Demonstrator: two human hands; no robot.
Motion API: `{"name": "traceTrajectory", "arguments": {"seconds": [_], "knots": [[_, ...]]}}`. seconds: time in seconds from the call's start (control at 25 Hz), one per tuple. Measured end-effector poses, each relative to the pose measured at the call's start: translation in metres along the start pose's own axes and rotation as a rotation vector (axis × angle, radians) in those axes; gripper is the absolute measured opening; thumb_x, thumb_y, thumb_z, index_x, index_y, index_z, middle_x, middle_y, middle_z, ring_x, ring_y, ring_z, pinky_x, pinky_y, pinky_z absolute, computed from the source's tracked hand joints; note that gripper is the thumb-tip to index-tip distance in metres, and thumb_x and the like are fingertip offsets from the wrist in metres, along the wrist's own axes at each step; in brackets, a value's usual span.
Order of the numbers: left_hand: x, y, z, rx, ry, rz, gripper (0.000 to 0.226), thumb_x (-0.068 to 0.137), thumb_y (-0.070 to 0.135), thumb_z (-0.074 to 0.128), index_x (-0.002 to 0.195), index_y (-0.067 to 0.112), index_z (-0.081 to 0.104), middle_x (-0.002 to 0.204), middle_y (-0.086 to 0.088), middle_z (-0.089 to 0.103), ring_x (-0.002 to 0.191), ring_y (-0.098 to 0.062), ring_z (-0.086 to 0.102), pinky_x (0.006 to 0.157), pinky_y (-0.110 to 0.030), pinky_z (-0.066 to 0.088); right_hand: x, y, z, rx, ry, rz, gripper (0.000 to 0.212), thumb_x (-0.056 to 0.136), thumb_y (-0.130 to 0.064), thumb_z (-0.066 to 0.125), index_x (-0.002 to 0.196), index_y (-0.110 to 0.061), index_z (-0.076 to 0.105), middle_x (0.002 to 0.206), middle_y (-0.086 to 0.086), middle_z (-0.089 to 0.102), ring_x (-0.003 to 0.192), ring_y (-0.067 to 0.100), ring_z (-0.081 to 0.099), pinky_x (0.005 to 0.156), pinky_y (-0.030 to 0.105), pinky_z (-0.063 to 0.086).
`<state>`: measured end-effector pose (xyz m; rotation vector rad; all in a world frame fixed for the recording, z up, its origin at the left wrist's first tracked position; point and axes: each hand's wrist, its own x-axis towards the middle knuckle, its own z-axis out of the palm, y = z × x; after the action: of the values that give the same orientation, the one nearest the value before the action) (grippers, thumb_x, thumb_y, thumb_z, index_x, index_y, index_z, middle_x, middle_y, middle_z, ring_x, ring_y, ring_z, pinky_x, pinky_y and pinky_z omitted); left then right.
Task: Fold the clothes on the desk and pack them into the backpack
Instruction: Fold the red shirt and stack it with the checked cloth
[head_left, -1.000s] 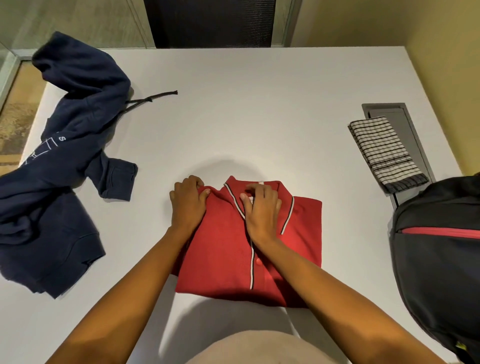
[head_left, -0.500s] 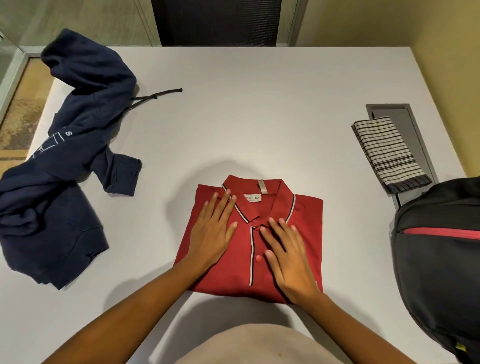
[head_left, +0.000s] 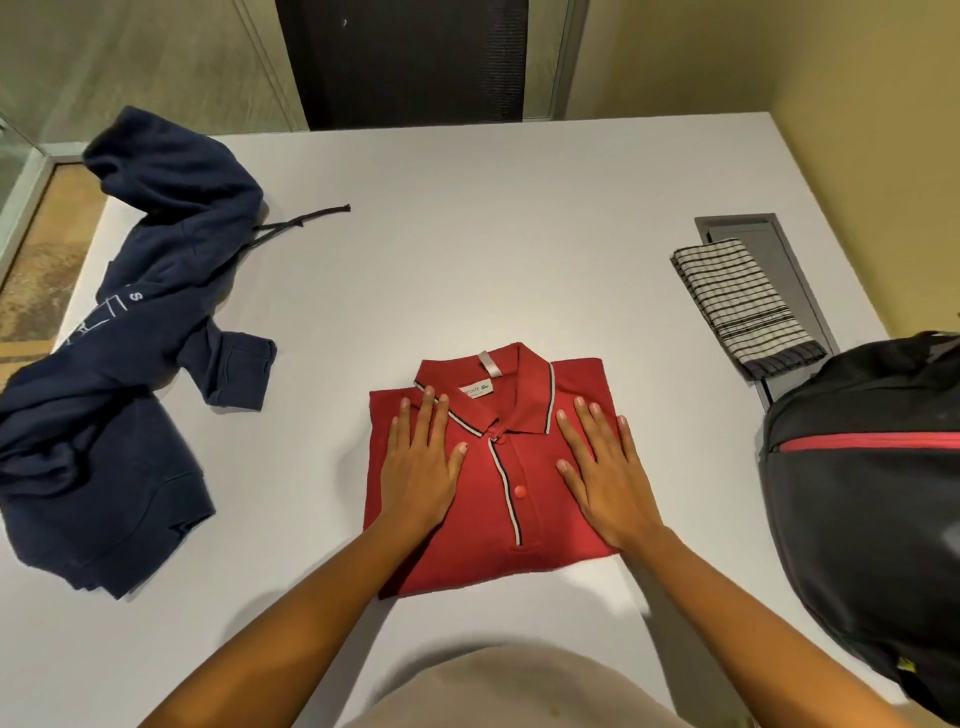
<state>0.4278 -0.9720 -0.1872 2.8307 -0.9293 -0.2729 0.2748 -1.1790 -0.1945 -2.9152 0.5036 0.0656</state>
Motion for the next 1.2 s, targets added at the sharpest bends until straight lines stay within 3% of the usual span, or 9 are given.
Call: {"name": "traceTrajectory", "arguments": {"seconds": [0.16,0.24,0.4,0.52,0.72,0.84,0.96,1.08,1.2], "knots": [[0.001,0.002,-0.005,0.022,-0.032,-0.028,0.066,0.097,0.050,0.032,0.149,0.009,0.031,0.151,-0.017,0.035,0.135,-0.042,0.037,0.112,-0.048,0.028,0.042,0.025,-0.018,-0.084,-0.104,-0.066,0.060,0.103,-0.052,0.009,0.152,-0.024,0.028,0.159,0.005,0.027,0.147,0.026,0.021,0.119,0.050,0.004],[-0.001,-0.002,-0.007,0.045,0.001,-0.001,0.062,0.095,0.044,0.049,0.146,0.009,0.038,0.146,-0.018,0.043,0.126,-0.042,0.046,0.107,-0.050,0.035,0.048,0.016,-0.028,-0.012,-0.094,-0.033,0.059,0.100,-0.048,0.019,0.148,-0.020,0.038,0.155,0.010,0.034,0.144,0.033,0.028,0.117,0.048,0.001],[0.003,-0.002,-0.022,0.105,0.069,0.057,0.059,0.083,0.035,0.068,0.134,0.010,0.053,0.131,-0.016,0.056,0.113,-0.039,0.054,0.096,-0.052,0.041,0.007,-0.023,-0.035,0.229,0.236,0.192,0.044,0.091,-0.014,0.053,0.134,-0.006,0.053,0.139,0.017,0.049,0.130,0.035,0.045,0.117,0.049,0.024],[0.026,0.019,-0.040,0.064,0.142,0.183,0.051,0.080,0.028,0.070,0.127,0.015,0.057,0.127,-0.008,0.058,0.113,-0.034,0.053,0.093,-0.049,0.040,-0.034,-0.037,-0.027,0.250,0.185,0.449,0.059,0.084,-0.009,0.066,0.139,-0.002,0.045,0.143,0.021,0.043,0.130,0.038,0.041,0.113,0.050,0.031],[0.095,0.077,-0.040,0.091,0.059,0.653,0.046,0.070,0.013,0.077,0.115,0.014,0.066,0.118,-0.004,0.066,0.109,-0.033,0.060,0.086,-0.043,0.047,-0.045,-0.037,-0.032,0.279,-0.092,0.729,0.083,0.091,-0.033,0.065,0.150,0.003,0.019,0.152,0.025,0.029,0.137,0.040,0.032,0.114,0.045,0.026],[0.120,0.111,-0.042,0.269,-0.155,0.799,0.061,0.087,0.008,0.060,0.144,0.017,0.040,0.152,-0.004,0.037,0.139,-0.032,0.031,0.108,-0.049,0.029,-0.032,-0.026,-0.042,0.212,-0.178,0.730,0.088,0.086,-0.041,0.069,0.147,0.002,0.023,0.134,0.023,0.043,0.118,0.037,0.046,0.099,0.042,0.037],[0.138,0.133,-0.049,0.472,-0.326,0.874,0.071,0.091,0.007,0.055,0.151,0.023,0.020,0.159,-0.003,0.017,0.148,-0.025,0.007,0.117,-0.054,0.005,-0.017,-0.013,-0.052,0.286,-0.244,0.769,0.064,0.085,-0.035,0.071,0.130,-0.004,0.038,0.120,0.018,0.049,0.106,0.034,0.053,0.090,0.040,0.043],[0.153,0.143,-0.050,0.519,-0.296,0.958,0.058,0.090,0.006,0.053,0.143,0.023,0.035,0.144,-0.004,0.040,0.144,-0.022,0.020,0.114,-0.058,-0.001,-0.006,-0.008,-0.057,0.394,-0.224,0.802,0.029,0.090,-0.013,0.059,0.110,-0.006,0.040,0.109,0.019,0.057,0.095,0.035,0.056,0.080,0.042,0.048],[0.160,0.147,-0.055,0.565,-0.320,0.909,0.040,0.090,0.002,0.046,0.128,0.014,0.048,0.116,-0.004,0.059,0.122,-0.023,0.046,0.114,-0.057,-0.003,-0.003,-0.007,-0.066,0.445,-0.165,0.775,0.022,0.087,-0.004,0.054,0.107,-0.006,0.044,0.102,0.017,0.063,0.091,0.033,0.058,0.074,0.042,0.048]]}}
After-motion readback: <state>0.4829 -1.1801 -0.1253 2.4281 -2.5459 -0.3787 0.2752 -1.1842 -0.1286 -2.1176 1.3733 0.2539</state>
